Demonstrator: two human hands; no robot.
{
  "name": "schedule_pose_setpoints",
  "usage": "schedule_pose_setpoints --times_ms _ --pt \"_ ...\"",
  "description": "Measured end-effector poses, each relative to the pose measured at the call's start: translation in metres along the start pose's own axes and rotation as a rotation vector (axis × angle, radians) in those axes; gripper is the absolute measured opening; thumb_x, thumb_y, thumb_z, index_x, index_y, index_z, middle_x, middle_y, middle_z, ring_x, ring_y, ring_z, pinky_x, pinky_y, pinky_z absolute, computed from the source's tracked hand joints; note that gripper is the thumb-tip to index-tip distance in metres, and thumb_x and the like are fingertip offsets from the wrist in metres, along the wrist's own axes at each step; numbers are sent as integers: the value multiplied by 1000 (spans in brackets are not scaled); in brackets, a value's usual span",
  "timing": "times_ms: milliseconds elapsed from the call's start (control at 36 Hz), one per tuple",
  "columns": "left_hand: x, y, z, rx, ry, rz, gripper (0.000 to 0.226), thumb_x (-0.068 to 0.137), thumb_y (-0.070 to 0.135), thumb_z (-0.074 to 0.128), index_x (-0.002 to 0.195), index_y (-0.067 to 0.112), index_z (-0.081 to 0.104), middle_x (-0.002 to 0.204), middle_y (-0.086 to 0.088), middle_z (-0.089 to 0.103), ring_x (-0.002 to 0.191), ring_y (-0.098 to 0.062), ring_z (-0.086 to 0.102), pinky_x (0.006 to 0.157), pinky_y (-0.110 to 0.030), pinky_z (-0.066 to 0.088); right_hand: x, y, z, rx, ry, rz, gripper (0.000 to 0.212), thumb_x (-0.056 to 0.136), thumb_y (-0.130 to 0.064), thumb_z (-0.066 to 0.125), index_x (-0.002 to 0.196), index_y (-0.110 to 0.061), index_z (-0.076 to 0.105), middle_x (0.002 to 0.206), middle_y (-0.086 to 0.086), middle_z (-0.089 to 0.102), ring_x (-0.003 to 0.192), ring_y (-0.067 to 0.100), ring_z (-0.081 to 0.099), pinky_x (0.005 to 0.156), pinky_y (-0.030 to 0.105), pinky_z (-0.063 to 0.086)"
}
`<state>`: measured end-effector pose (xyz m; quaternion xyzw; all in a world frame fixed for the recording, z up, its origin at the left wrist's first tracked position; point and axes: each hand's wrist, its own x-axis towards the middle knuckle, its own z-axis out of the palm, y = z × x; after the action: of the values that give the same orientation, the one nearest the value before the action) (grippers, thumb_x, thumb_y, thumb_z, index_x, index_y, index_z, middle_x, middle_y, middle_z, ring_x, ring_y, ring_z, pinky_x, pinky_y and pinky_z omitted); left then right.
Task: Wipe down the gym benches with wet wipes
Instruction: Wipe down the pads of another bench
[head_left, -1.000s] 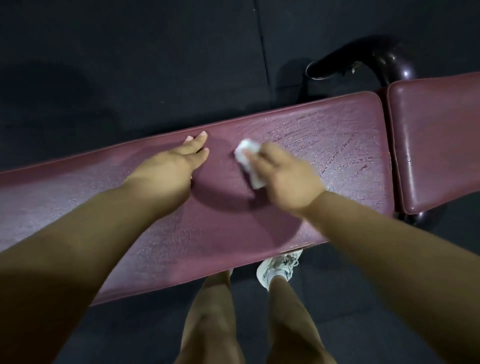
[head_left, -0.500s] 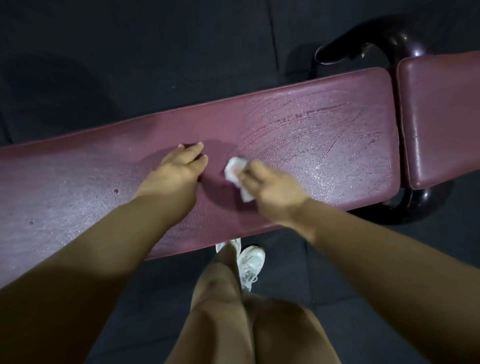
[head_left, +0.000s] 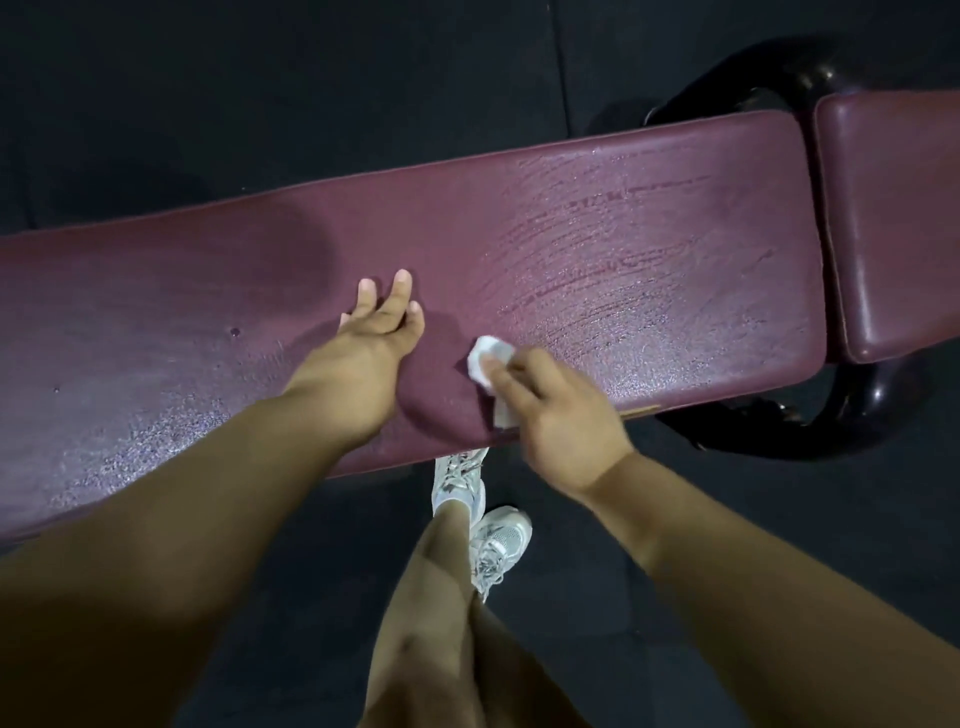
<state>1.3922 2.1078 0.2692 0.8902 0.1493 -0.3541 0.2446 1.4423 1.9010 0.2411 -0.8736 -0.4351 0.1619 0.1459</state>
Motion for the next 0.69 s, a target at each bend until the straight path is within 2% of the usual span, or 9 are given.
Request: schedule_pose_setpoints --times_ms 83,167,250,306,389,500,556,611,694 --pt "-2 4 -3 19 -2 2 93 76 -22 36 151 23 4 153 11 -26 142 -23 -20 118 -33 11 -5 39 -18 29 152 394 24 95 -38 45 106 -20 58 92 -11 60 79 22 57 69 31 39" --pt "-3 10 -6 52 -19 -18 92 78 -21 37 150 23 1 153 9 -27 142 -23 -21 118 -32 11 -12 61 -32 100 245 798 38 90 -12 46 127 -8 50 122 11 42 86 36 54 81 38 43" --pt "-3 12 -5 56 -32 -40 95 78 -23 35 150 25 -2 152 11 -29 142 -22 -20 116 -31 15 -12 41 -19 99 274 975 47 87 -6 48 133 -6 46 126 15 37 89 39 54 82 39 44" --pt "-4 10 -4 59 -19 -35 97 77 -25 34 150 28 -3 151 14 -30 142 -21 -19 114 -31 18 -11 6 0 93 297 873 49 83 -3 52 132 -4 49 123 18 42 84 40 55 75 40 47" --pt "-5 5 -3 59 3 -11 98 76 -26 33 150 28 -3 151 14 -29 142 -21 -19 114 -31 18 -14 -45 26 106 196 471 57 68 3 60 125 0 57 105 18 52 68 37 56 53 34 46" --pt "-4 0 -1 58 18 36 97 75 -24 34 150 26 -1 152 13 -27 142 -21 -21 117 -30 15 -14 -47 27 76 55 165 59 70 2 60 128 0 55 104 8 42 67 32 56 50 25 33" --pt "-5 0 0 63 30 50 96 77 -23 36 150 25 -2 152 11 -28 142 -22 -21 116 -29 15 -13 -33 17 26 25 77 54 74 -2 52 127 -4 57 99 12 50 65 32 55 49 28 37" --pt "-5 -2 1 54 53 72 95 77 -23 37 150 24 -2 153 11 -27 142 -20 -20 116 -28 14 -10 -20 8 12 56 192 43 88 -9 49 130 -11 55 103 15 53 74 35 56 57 36 44" --pt "-7 -10 -2 -4 102 116 87 81 -20 36 150 24 8 155 14 -17 144 -14 -13 114 -24 18 -5 -13 3 75 226 693 36 91 -10 49 127 -14 51 119 10 41 85 35 54 72 34 41"
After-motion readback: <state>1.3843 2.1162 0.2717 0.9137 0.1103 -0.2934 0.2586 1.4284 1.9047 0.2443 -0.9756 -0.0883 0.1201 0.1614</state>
